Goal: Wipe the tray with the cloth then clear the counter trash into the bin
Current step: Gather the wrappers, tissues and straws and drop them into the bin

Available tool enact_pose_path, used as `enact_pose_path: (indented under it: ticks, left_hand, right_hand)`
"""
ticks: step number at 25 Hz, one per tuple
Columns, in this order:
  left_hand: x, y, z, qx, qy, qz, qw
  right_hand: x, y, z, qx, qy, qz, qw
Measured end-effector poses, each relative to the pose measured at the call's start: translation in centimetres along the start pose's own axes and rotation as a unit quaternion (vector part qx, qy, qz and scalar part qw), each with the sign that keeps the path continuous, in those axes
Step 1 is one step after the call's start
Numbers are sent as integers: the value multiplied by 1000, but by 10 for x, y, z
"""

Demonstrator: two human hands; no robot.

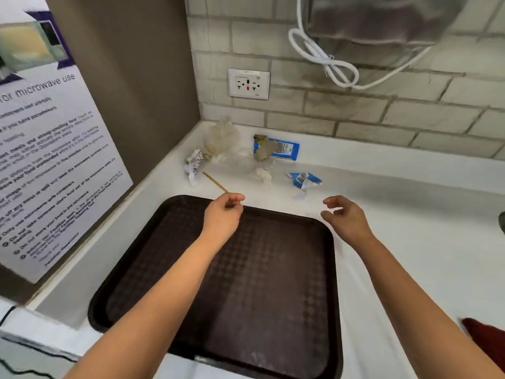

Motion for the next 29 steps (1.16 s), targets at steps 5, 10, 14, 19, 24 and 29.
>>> enact_pose_path:
  ticks: [5,10,14,19,24,29]
  left_hand:
    - [-31,45,-62,-23,51,-143,988]
    - [-39,90,-118,-10,114,-290,950]
    - [-31,117,-155,14,105,-413,905]
    - [-19,139,-176,53,137,-485,862]
    - [-27,143,-169,-20,205,-484,851]
    - [-30,132,-161,-21,168,-348,922]
  right_hand:
    - [-22,18,-68,57,-47,83,994]
    - [-37,66,-121,218,-101,220,946]
    - [-64,93,-146,316,-80,303,895]
    - [-61,87,-160,209,-132,264,932]
    - [-57,95,-143,176,-146,195,954]
    - [-59,95,-142,160,-107,182,964]
Point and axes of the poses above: each hand's wrist, its own z-axis away from the middle knuckle, its own y-axis out of the palm, x = y × z, the point moved 9 cm from there along -z, towards the middle knuckle, and after that the axes turned 14 degrees about -y, right-handed, at the moved point
